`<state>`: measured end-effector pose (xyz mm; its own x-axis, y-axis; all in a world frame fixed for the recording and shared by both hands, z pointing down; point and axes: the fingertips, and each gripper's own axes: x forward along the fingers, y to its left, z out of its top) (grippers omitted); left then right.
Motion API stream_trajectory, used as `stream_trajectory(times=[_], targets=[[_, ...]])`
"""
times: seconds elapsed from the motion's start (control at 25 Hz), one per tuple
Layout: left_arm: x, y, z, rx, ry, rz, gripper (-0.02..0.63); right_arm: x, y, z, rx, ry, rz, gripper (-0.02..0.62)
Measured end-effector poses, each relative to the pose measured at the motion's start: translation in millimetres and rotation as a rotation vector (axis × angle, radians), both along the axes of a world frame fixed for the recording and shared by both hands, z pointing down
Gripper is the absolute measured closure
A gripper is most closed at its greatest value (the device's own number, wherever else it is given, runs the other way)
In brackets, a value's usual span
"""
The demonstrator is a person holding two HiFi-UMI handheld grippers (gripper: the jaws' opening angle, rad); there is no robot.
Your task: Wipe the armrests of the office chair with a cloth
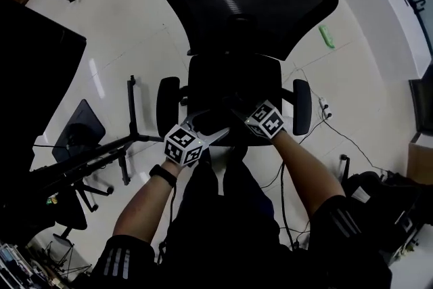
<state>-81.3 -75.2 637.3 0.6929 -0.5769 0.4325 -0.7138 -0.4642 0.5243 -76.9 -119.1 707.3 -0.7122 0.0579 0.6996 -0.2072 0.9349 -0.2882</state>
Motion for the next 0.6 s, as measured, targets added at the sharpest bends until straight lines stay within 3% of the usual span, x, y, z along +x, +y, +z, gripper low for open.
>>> stream_trajectory(times=[0.36, 0.6], targets=[[-103.5, 5.9, 3.5, 0.011, -0.008, -0.174, 0.273, -129.2, -2.1, -8.1, 0.038, -0.013, -0.152, 0.558], [-153.7, 12.1, 5.6, 0.016, -0.011, -0.247, 0.273, -186.2, -11.6, 0.9, 0.050, -0.002, -0.174, 0.558]])
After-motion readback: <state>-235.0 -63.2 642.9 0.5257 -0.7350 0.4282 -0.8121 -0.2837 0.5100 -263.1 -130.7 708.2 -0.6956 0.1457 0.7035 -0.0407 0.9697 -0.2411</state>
